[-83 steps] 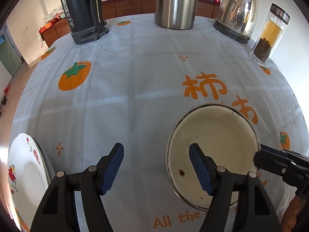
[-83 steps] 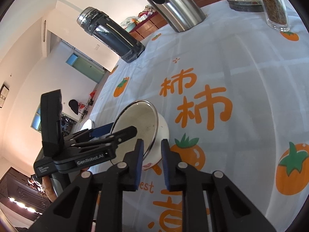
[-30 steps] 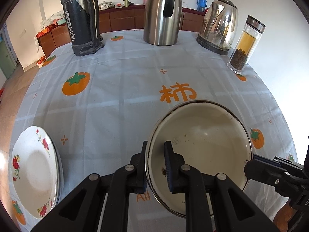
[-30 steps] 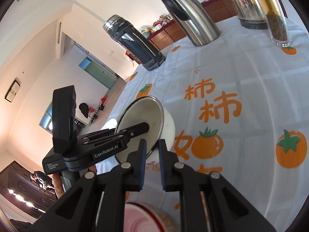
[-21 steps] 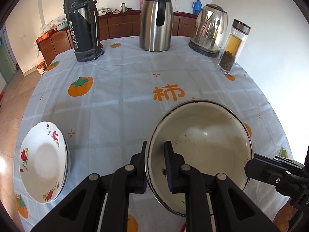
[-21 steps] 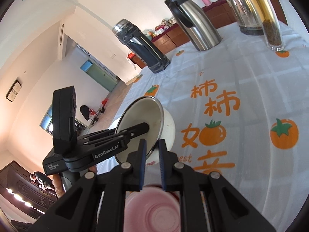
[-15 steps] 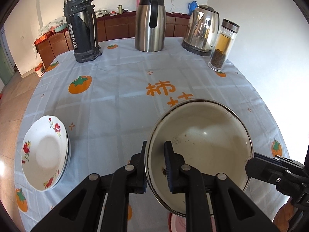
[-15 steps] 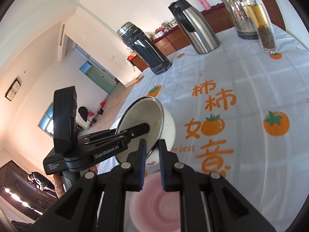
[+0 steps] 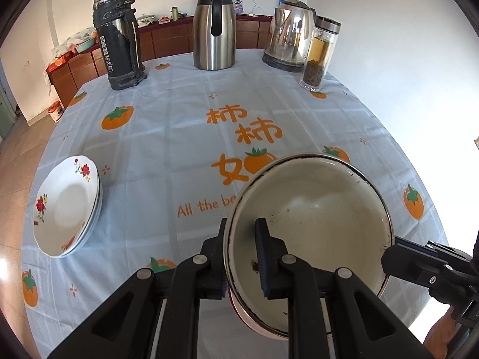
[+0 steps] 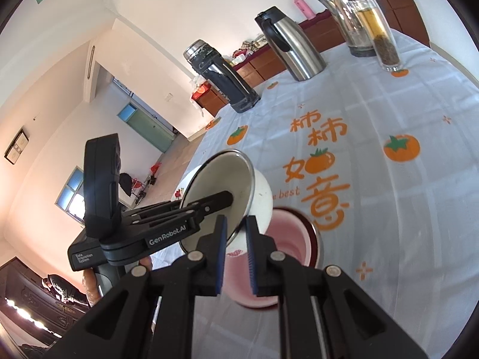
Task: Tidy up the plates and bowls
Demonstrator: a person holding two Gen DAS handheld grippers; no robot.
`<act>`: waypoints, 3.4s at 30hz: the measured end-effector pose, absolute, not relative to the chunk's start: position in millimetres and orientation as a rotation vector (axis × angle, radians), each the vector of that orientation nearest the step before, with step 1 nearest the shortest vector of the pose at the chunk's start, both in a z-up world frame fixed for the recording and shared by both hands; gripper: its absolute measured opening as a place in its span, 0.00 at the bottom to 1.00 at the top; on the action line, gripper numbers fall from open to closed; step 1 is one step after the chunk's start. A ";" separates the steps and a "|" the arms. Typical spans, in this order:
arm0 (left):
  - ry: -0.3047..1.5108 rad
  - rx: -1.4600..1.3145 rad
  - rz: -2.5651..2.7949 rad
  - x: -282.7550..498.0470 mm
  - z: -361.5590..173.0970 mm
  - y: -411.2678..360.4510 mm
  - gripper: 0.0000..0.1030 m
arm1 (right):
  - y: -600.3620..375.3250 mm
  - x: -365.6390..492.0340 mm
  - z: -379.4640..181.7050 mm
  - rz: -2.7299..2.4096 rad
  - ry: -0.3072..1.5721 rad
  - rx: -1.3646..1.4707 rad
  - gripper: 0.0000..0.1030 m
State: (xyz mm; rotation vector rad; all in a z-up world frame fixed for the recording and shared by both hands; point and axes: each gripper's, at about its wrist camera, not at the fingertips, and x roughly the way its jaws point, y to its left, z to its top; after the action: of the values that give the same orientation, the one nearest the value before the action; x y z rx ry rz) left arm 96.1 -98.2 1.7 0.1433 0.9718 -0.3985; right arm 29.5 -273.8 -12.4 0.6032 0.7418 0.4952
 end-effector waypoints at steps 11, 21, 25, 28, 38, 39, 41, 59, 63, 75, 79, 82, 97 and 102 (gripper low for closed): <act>0.984 0.149 -0.395 71.1 -11.7 -96.4 0.18 | -267.0 3.1 -20.7 0.475 0.755 0.593 0.13; 1.013 0.168 -0.393 61.6 -26.8 -102.6 0.19 | -270.2 -9.9 -34.4 0.453 0.781 0.611 0.13; 1.021 0.167 -0.393 61.8 -30.8 -102.9 0.19 | -270.3 -10.8 -36.7 0.444 0.787 0.615 0.13; 1.031 0.163 -0.392 63.5 -33.1 -103.0 0.20 | -269.2 -10.6 -38.1 0.440 0.792 0.615 0.13; 1.036 0.157 -0.388 71.6 -33.5 -103.4 0.20 | -268.6 -5.7 -39.0 0.432 0.794 0.625 0.12; 1.036 0.153 -0.388 72.8 -33.3 -103.2 0.20 | -268.5 -5.4 -38.9 0.431 0.794 0.624 0.13; 1.040 0.148 -0.388 75.5 -33.4 -102.9 0.20 | -268.4 -5.3 -38.6 0.432 0.794 0.622 0.13; 1.041 0.168 -0.369 75.4 -33.8 -106.3 0.22 | -274.1 -4.1 -37.9 0.437 0.798 0.624 0.13; 1.006 0.187 -0.346 71.6 -25.7 -106.1 0.23 | -270.7 -4.4 -33.2 0.451 0.785 0.620 0.13; 1.041 0.232 -0.313 75.6 -41.6 -114.1 0.24 | -272.5 3.3 -45.3 0.436 0.831 0.644 0.13; 1.032 0.252 -0.300 74.4 -43.0 -117.5 0.26 | -273.2 3.8 -45.9 0.435 0.832 0.642 0.13; 1.026 0.258 -0.294 73.0 -43.2 -118.5 0.26 | -272.6 4.9 -46.1 0.434 0.836 0.642 0.13; 1.041 0.268 -0.290 69.2 -48.6 -118.6 0.29 | -275.5 -0.2 -44.8 0.410 0.831 0.664 0.15; 1.044 0.272 -0.293 67.0 -49.6 -118.0 0.29 | -273.6 -0.5 -45.4 0.392 0.831 0.648 0.15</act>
State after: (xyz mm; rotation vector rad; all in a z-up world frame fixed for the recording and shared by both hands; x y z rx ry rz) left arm 67.0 -118.0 -49.6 0.2716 1.0435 -0.2934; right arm -0.5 -273.6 -45.4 0.6485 0.8311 0.3920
